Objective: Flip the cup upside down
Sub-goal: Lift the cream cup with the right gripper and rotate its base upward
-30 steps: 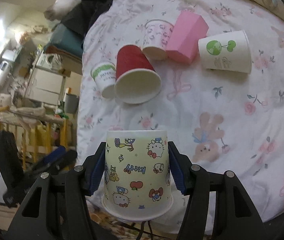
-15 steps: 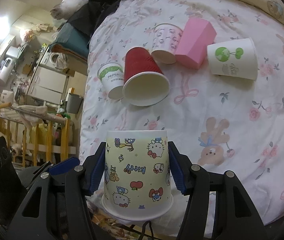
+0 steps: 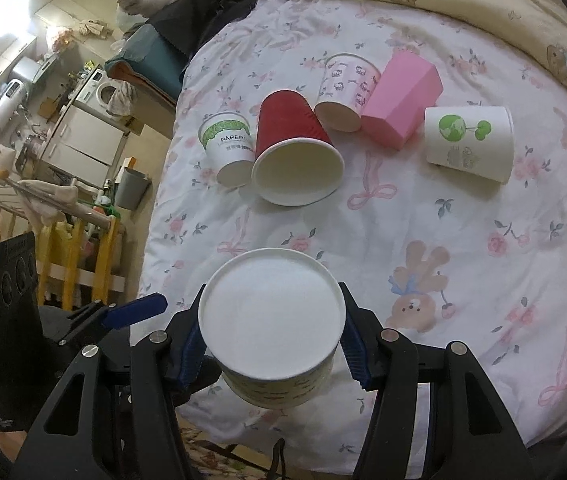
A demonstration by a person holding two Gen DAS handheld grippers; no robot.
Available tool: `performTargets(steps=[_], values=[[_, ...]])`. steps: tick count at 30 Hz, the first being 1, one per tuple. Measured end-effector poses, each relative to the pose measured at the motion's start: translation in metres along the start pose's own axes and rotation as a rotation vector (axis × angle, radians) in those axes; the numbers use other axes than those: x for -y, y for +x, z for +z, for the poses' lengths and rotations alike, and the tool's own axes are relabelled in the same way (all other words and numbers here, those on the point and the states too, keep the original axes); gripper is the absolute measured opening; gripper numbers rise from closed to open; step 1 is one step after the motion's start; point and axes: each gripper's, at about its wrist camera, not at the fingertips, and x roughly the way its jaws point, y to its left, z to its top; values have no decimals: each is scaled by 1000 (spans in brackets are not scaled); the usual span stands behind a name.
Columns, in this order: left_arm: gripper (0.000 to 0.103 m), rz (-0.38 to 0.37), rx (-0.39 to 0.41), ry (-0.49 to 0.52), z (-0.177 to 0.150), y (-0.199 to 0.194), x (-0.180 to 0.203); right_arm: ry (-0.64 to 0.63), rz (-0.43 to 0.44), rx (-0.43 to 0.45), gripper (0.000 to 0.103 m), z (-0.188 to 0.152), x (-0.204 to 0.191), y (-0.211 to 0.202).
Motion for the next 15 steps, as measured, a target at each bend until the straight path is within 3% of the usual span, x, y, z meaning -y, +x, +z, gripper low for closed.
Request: performTargets(steps=[5, 15], values=[[95, 18, -10, -7, -2, -2, -6, -7, -16, -3, 60, 0, 0, 1], [95, 208, 102, -154, -6, -30, -56, -85, -151, 17, 60, 33, -1, 19]])
